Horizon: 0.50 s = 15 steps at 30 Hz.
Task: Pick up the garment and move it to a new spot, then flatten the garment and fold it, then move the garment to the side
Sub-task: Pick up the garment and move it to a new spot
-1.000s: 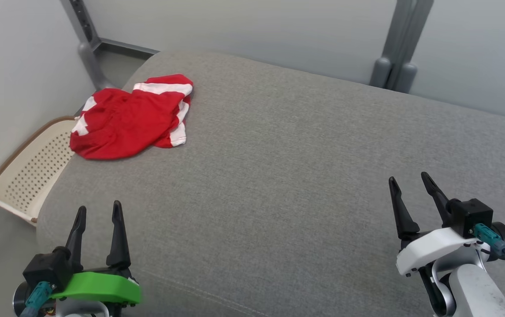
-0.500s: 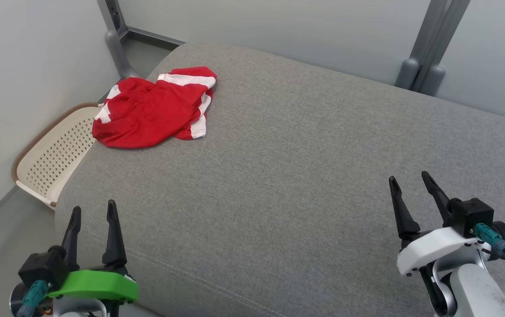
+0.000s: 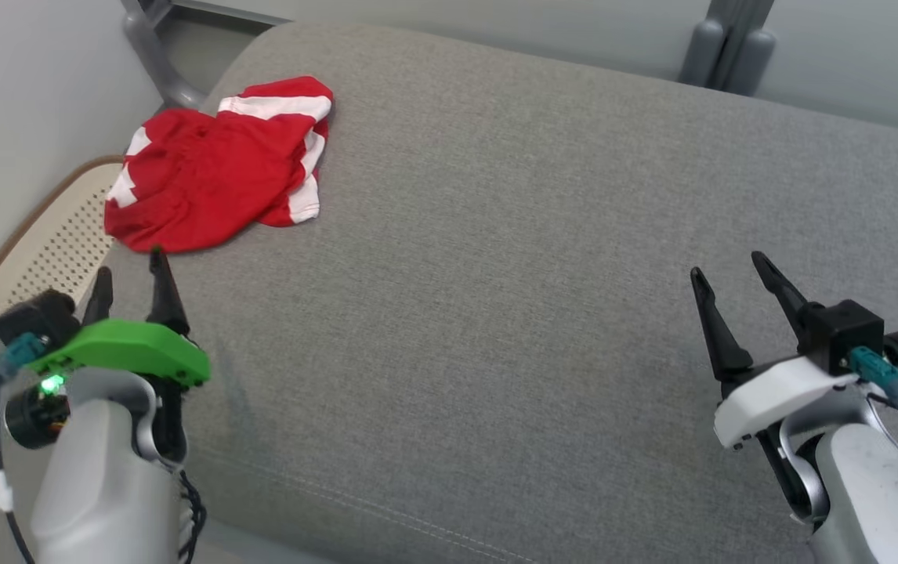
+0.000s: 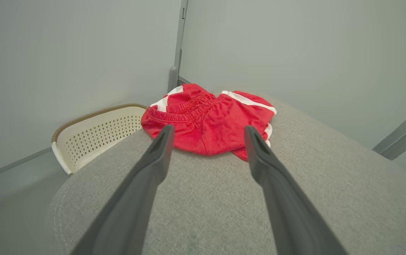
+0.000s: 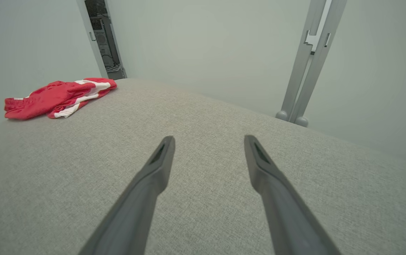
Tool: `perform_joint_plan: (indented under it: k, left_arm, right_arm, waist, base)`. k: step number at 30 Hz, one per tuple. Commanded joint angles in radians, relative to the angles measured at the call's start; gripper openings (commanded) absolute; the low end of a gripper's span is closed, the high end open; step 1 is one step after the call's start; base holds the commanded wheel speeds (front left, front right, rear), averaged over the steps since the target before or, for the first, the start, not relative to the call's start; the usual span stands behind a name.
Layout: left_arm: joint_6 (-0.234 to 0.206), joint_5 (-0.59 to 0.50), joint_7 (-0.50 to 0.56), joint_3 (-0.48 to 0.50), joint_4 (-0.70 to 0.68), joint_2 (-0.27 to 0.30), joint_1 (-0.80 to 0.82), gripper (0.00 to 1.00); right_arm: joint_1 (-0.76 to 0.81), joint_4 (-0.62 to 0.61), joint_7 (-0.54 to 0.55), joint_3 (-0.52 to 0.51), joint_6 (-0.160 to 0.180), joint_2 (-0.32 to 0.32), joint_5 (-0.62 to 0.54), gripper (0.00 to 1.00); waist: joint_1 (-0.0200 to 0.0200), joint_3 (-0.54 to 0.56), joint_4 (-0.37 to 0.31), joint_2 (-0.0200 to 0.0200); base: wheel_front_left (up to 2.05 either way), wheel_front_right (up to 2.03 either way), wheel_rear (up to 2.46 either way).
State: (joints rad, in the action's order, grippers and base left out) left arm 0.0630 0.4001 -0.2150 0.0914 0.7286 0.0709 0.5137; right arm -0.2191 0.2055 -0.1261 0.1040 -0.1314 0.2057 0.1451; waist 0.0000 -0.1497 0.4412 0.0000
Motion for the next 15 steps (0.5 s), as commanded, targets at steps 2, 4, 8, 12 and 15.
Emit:
perform_joint_plan:
  k: [2,4,8,12,15]
  left_arm:
    - [0.001,0.046,0.042,0.039,0.076,0.034,0.086,1.0]
    - [0.006,0.084,0.068,0.068,0.129,0.058,0.151,1.0]
    - [0.007,0.129,0.117,0.102,0.214,0.091,0.265,1.0]
    - [-0.004,0.159,0.185,0.121,0.27,0.132,0.377,1.0]
    - [-0.021,0.184,0.232,0.136,0.302,0.153,0.438,1.0]
  right_arm:
    - [-0.038,-0.036,0.019,0.024,0.002,0.012,-0.009,1.0]
    - [-0.066,-0.064,0.03,0.046,0.002,0.02,-0.009,1.0]
    - [-0.109,-0.119,0.046,0.073,0.002,0.036,-0.008,1.0]
    - [-0.156,-0.185,0.067,0.113,0.002,0.058,-0.02,1.0]
    - [-0.171,-0.22,0.079,0.136,0.002,0.074,-0.021,1.0]
  waist:
    - [0.0,-0.116,-0.11,0.0]
    - [0.0,-0.16,-0.152,0.0]
    - [0.0,-0.249,-0.214,0.0]
    - [0.0,-0.346,-0.269,0.0]
    - [0.0,-0.403,-0.305,0.0]
  base:
    - [0.0,0.0,0.0]
    - [0.0,0.0,0.0]
    - [0.0,0.0,0.0]
    - [0.0,0.0,0.0]
    - [0.0,0.0,0.0]
